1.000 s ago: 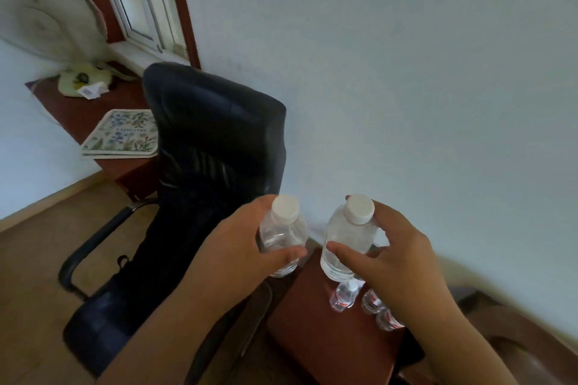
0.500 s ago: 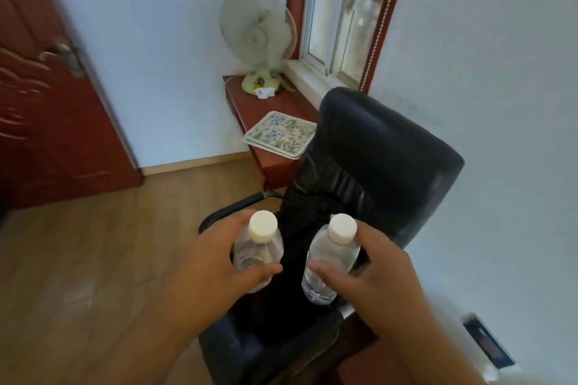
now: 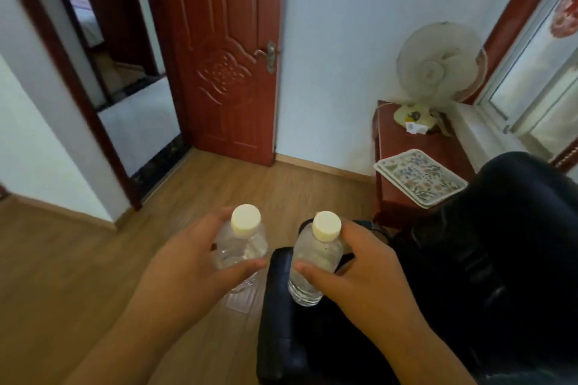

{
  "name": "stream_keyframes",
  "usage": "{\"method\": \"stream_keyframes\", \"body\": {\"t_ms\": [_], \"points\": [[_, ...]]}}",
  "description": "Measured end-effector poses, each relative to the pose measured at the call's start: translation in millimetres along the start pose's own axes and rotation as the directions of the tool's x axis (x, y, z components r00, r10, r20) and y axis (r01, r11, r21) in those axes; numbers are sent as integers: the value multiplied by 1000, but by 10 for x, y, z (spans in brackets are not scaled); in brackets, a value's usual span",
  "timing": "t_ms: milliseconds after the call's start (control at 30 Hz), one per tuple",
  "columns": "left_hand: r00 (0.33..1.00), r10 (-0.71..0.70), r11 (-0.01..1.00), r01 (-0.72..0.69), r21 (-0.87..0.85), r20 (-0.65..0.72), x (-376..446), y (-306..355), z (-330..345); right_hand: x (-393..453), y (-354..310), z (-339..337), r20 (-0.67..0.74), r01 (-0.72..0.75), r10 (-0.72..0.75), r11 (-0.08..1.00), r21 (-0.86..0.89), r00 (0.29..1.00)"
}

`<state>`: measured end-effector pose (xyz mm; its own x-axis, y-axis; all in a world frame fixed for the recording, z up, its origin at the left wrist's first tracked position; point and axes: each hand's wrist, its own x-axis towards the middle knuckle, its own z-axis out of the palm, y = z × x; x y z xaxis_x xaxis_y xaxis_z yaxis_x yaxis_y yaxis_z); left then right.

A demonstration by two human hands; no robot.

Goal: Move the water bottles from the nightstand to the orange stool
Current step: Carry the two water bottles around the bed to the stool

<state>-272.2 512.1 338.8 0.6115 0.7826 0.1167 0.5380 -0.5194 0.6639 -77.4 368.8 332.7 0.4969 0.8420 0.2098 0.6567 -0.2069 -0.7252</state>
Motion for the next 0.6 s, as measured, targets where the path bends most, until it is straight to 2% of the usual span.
{"method": "stream_keyframes", "body": {"t_ms": [167, 300, 600], "points": [[983, -163, 987, 163, -8, -88, -450, -133, 4, 26, 47, 210, 140, 92, -90, 996, -9, 986], [946, -278, 959, 283, 3, -164, -894, -253, 9, -26, -2, 435, 280, 187, -173, 982, -21, 944], [786, -477, 856, 518, -3, -394, -1862, -477, -211, -255, -571, 1007, 474, 364, -341, 930, 47, 812]]}}
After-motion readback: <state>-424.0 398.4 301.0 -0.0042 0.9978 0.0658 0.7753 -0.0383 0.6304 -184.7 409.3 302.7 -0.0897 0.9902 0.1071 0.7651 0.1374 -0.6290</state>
